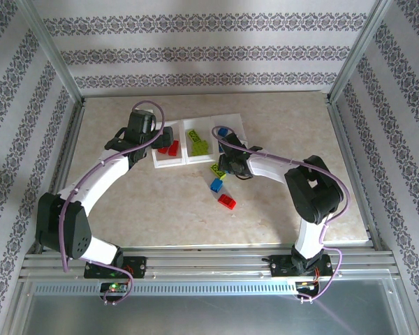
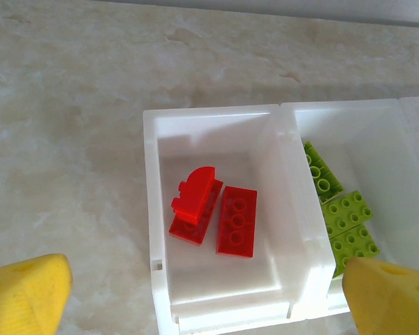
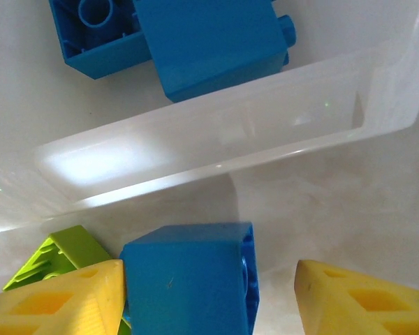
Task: Sort the legos into containers by color
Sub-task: Pick up the lego from the center of the table.
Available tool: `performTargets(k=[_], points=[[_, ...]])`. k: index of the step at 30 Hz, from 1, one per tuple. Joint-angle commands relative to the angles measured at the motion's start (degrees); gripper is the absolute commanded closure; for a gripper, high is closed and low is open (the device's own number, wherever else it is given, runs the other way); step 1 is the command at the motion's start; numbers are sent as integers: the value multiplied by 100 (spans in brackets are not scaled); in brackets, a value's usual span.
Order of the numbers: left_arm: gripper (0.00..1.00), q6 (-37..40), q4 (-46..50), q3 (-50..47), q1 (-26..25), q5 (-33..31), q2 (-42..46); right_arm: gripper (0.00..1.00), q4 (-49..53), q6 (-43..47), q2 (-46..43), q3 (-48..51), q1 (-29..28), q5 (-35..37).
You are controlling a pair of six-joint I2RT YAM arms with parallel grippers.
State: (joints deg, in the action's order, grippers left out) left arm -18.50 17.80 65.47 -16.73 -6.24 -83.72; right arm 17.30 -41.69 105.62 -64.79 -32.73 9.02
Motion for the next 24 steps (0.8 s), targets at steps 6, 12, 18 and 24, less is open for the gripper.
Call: performTargets(k=[6,12,18,24], points=[[0,-106,57,-45,89,24,-17,36,127,60,248,-173,30,-162],[0,-109,57,-58,85,32,-30,42,129,65,238,-188,30,-155],[0,-103,55,-79,91,18,-21,52,138,39,118,-89,30,-121],[0,-97,72,-110,90,0,27,59,247,60,-282,68,38,65]])
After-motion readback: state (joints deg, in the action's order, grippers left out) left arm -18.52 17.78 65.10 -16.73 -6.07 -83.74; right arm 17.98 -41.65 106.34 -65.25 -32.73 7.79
